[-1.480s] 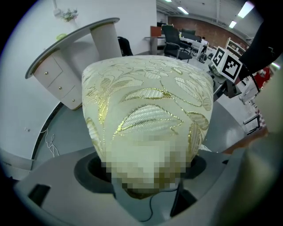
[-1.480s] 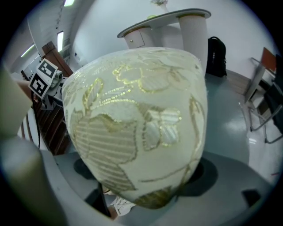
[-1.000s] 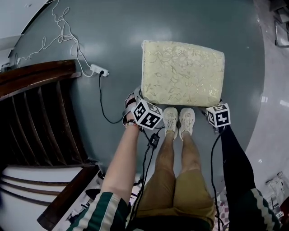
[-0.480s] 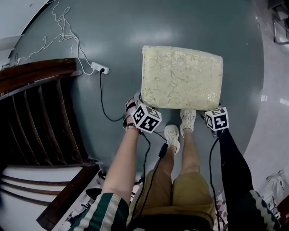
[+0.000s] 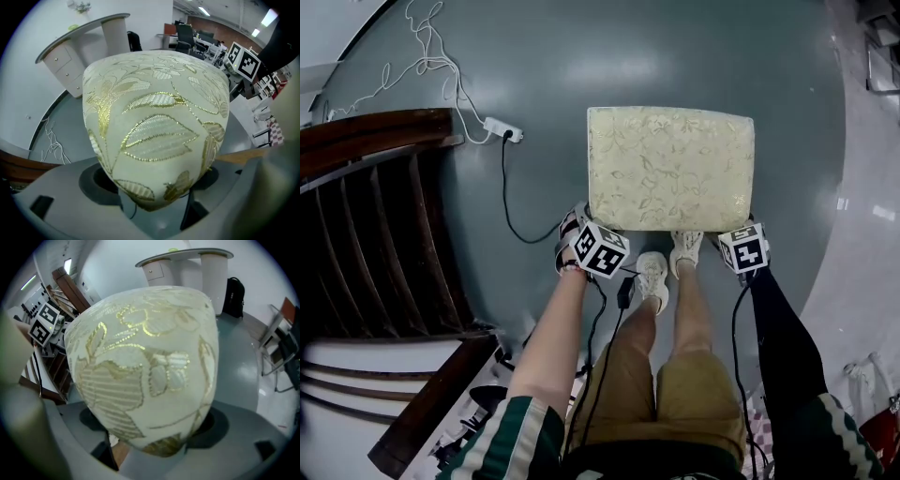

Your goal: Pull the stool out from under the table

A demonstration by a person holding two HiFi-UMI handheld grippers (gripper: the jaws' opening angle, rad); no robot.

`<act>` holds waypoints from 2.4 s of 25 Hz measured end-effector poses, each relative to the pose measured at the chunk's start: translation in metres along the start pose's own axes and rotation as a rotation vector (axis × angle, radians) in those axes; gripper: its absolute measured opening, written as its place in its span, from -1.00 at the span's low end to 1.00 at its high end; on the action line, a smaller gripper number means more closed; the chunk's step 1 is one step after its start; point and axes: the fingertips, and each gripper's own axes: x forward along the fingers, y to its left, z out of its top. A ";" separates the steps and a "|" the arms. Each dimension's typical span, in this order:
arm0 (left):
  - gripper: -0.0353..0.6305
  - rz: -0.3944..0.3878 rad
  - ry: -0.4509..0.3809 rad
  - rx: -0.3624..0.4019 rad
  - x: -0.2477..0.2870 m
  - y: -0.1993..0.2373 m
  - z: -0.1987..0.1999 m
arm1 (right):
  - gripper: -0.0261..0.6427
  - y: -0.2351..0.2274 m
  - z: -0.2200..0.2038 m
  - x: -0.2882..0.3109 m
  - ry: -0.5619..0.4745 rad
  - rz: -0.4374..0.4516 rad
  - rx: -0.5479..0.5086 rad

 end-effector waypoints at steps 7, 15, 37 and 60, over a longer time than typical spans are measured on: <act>0.28 -0.034 0.056 -0.046 0.010 -0.009 -0.006 | 0.50 -0.011 0.007 -0.007 0.038 -0.010 -0.062; 0.23 -0.026 0.169 -0.070 0.023 -0.005 -0.035 | 0.46 0.005 -0.004 0.001 0.112 0.038 -0.091; 0.09 0.147 0.134 -0.340 -0.074 -0.009 -0.046 | 0.34 -0.008 -0.022 -0.090 0.055 -0.101 -0.020; 0.26 0.184 -0.463 -0.433 -0.384 -0.063 0.212 | 0.43 -0.042 0.128 -0.428 -0.549 -0.041 0.035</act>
